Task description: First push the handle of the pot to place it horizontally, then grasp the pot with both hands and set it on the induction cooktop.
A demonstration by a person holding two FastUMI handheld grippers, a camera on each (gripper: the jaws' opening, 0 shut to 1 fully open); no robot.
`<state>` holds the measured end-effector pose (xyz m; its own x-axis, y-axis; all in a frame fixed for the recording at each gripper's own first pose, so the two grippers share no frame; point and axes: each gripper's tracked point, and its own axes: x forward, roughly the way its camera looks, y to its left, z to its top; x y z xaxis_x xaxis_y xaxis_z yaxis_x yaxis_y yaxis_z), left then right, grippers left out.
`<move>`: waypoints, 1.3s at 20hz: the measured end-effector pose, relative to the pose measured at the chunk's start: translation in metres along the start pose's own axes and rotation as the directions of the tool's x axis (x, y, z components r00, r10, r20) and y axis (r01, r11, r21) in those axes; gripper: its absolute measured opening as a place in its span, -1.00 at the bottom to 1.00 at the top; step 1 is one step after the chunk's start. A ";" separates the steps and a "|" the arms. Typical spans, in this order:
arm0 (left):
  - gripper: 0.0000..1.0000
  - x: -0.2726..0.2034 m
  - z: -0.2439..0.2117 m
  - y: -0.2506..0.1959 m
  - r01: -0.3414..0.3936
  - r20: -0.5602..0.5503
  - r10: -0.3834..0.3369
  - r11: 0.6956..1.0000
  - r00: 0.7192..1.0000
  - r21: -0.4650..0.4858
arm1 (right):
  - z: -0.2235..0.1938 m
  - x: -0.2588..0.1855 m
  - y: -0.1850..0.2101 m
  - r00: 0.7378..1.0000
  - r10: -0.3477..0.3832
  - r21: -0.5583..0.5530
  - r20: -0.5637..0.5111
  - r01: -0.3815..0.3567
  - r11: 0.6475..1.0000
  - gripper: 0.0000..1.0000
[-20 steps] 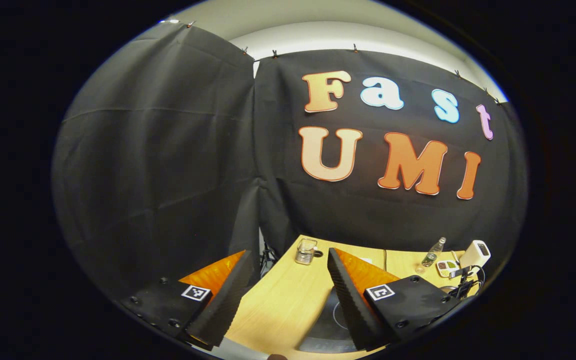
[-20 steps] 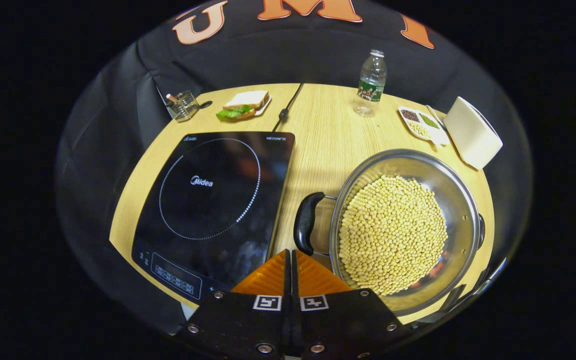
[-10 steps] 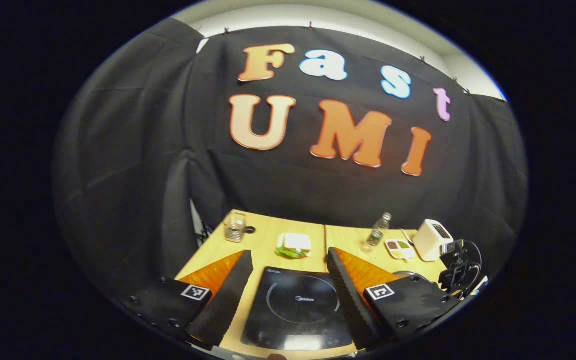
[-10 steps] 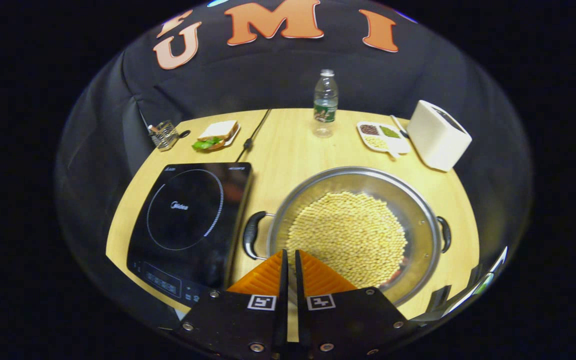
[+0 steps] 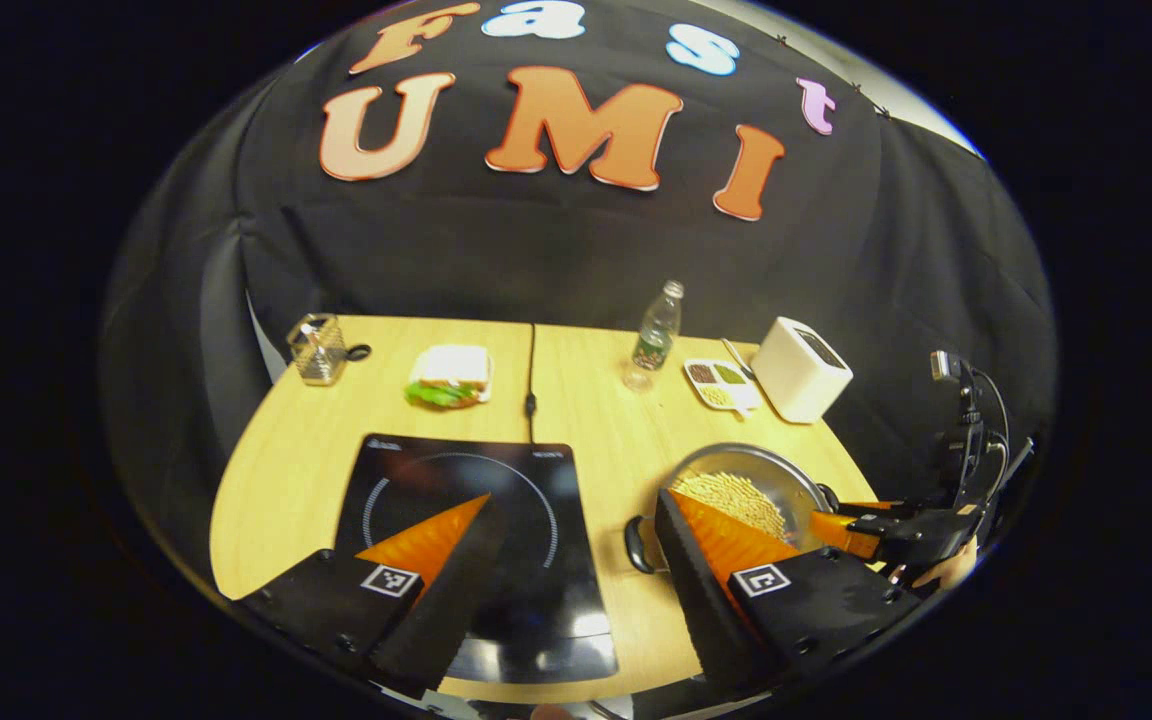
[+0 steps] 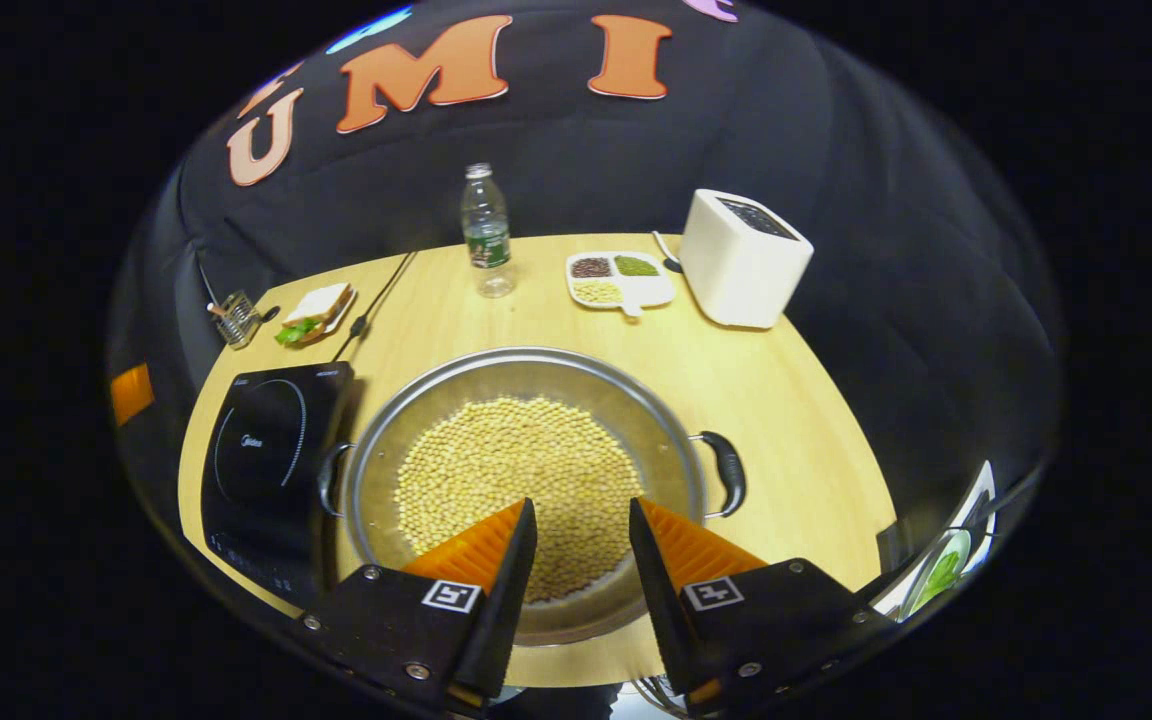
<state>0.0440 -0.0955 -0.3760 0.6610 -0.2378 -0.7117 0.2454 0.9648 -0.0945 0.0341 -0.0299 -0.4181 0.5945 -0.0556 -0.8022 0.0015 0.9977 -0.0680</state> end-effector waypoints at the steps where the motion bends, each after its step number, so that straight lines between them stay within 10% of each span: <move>1: 0.96 0.008 -0.007 -0.010 0.014 -0.019 -0.014 1.000 1.000 0.000 | 0.000 0.001 -0.011 1.000 -0.012 0.002 0.004 0.012 1.000 0.27; 9: 0.96 0.074 -0.056 -0.051 0.044 -0.145 -0.038 0.998 0.989 0.038 | 0.003 0.019 -0.065 0.998 -0.062 0.021 0.017 0.061 0.998 0.88; 26: 0.96 0.147 -0.125 -0.049 0.005 -0.361 -0.032 0.997 0.932 -0.076 | -0.017 0.091 -0.075 0.995 0.006 0.036 -0.097 -0.002 0.999 0.90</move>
<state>0.0405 -0.1641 -0.5625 0.3524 -0.2122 -0.9115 0.1942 0.9693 -0.1506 0.0739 -0.1106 -0.4961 0.5135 -0.0533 -0.8564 0.0292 0.9986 -0.0447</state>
